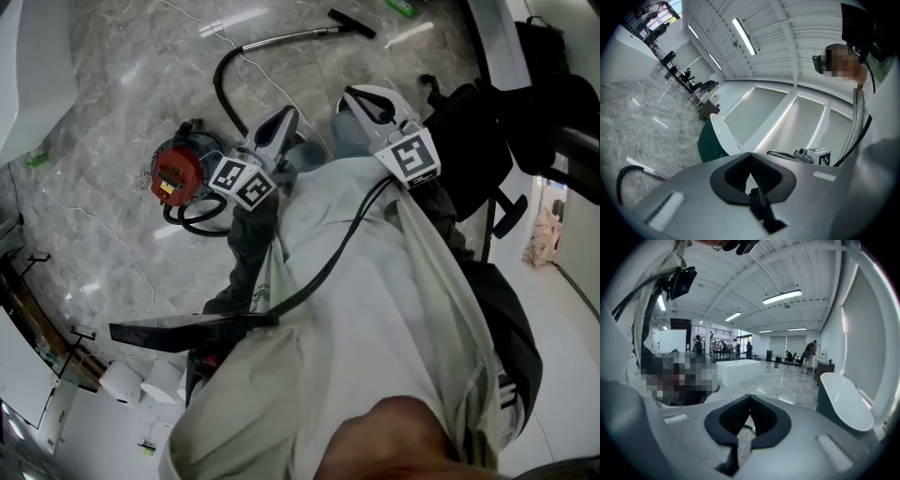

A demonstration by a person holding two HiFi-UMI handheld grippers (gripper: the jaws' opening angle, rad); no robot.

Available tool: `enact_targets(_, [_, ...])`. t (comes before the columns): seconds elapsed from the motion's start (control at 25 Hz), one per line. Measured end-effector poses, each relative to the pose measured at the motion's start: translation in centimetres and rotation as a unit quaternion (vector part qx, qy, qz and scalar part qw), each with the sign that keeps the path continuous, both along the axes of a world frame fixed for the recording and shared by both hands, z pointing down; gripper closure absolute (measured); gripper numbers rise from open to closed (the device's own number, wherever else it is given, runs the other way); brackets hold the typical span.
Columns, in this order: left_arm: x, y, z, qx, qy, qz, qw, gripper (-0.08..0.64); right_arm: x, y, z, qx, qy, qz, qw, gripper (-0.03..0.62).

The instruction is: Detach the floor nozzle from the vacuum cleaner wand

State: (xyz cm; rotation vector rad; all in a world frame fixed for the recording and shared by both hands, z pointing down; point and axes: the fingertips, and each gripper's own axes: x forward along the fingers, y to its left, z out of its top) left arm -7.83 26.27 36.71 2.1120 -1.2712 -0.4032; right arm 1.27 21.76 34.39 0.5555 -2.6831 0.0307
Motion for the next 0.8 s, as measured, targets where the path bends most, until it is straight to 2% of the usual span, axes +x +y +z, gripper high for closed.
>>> enact_targets(0.12, [0.5, -1.2, 0.3, -0.009, -0.016, -0.001, 0.9998, 0.557, 1.4, -2.0, 0.4, -0.044, -0.057, 0.027, 0.997, 0.592])
enact_targets(0.2, [0.6, -2.6, 0.8, -0.014, -0.024, -0.001, 0.9996, 0.557, 2.1, -3.9, 0.7, -0.047, -0.084, 0.041, 0.995, 0.592])
enact_targets(0.28, [0.3, -4.3, 1.4, -0.025, -0.028, -0.004, 0.9993, 0.557, 2.5, -6.0, 1.4, -0.035, -0.072, 0.056, 0.995, 0.592])
enact_targets(0.36, [0.3, -6.4, 1.8, -0.046, -0.035, -0.008, 0.9983, 0.557, 2.9, -7.9, 2.7, -0.028, -0.048, 0.046, 0.997, 0.592])
enact_targets(0.44, [0.5, -9.1, 2.6, -0.065, -0.04, -0.015, 0.997, 0.557, 3.4, -10.5, 4.4, -0.033, -0.019, 0.028, 0.999, 0.592])
enact_targets(0.52, [0.5, -12.5, 3.6, -0.078, -0.042, -0.028, 0.9957, 0.557, 4.1, -14.4, 6.3, -0.043, 0.001, 0.04, 0.998, 0.592])
enact_targets(0.64, [0.4, -18.7, 5.5, -0.089, -0.046, -0.05, 0.9937, 0.557, 5.1, -21.4, 10.8, -0.109, 0.001, 0.082, 0.991, 0.592])
enact_targets(0.8, [0.4, -27.0, 10.0, -0.1, -0.052, -0.093, 0.9892, 0.557, 6.9, -29.1, 18.8, -0.214, -0.012, 0.128, 0.968, 0.591])
